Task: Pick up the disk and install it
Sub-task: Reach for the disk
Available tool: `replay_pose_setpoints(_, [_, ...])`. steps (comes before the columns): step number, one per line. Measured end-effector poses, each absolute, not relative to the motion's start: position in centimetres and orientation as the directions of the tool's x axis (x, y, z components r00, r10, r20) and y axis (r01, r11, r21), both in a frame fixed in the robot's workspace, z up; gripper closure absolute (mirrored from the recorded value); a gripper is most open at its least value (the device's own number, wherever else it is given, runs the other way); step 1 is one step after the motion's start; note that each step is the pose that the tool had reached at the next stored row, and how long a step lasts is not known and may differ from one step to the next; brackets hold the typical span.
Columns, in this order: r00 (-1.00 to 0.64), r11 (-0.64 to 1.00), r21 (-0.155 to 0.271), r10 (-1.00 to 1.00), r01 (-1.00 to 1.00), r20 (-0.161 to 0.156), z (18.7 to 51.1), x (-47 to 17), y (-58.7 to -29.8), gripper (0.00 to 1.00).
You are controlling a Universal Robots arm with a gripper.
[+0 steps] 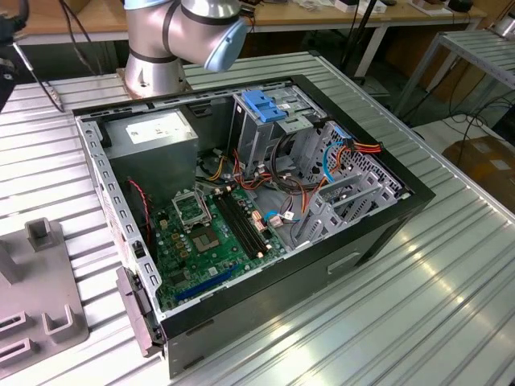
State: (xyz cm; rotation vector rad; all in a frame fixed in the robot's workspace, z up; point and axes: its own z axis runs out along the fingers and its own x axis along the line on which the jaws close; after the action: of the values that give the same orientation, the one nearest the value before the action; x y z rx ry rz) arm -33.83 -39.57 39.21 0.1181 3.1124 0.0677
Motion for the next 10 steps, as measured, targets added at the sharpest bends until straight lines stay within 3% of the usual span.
replay_pose_setpoints(10, [-0.997, 0.996, 0.044, 0.076, 0.075, -0.024, 39.2, -39.1, -39.4, 0.90])
